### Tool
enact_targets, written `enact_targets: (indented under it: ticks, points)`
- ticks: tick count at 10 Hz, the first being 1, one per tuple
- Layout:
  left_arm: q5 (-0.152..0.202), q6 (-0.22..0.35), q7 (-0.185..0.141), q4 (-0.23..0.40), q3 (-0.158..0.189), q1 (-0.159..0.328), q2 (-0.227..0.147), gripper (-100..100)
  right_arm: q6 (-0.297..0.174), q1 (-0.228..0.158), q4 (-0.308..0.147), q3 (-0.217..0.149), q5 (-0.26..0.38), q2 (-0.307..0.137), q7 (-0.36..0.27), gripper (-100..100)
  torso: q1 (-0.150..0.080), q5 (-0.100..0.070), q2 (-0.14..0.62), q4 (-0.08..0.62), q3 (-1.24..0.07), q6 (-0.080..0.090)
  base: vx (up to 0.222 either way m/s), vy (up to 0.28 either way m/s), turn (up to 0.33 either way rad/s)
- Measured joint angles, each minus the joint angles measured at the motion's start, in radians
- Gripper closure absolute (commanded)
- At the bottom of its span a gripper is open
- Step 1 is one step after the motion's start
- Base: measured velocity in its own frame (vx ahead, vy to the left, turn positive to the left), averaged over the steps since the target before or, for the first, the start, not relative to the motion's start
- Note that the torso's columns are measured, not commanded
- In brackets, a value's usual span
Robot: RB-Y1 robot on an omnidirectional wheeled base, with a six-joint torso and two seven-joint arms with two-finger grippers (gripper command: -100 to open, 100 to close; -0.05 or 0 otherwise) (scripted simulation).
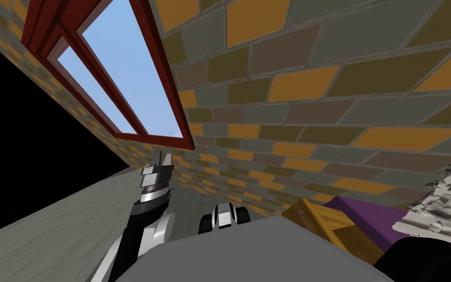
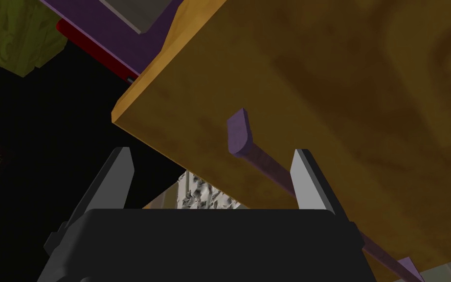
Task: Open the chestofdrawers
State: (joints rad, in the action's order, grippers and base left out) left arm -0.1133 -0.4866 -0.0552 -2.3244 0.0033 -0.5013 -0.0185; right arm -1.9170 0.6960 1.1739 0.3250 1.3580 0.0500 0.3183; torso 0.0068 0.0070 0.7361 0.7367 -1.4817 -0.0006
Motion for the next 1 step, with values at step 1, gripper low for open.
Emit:
enact_targets:
  ticks: [1]
  points:
    - [0.000,0.000,0.000,0.000,0.000,0.000,0.000,0,0.004,0.000,-0.001,0.001,-0.001,0.000,-0.001,0,-0.001,-0.001,0.000,0.000,0.001,0.000,0.000,0.000,0.000]
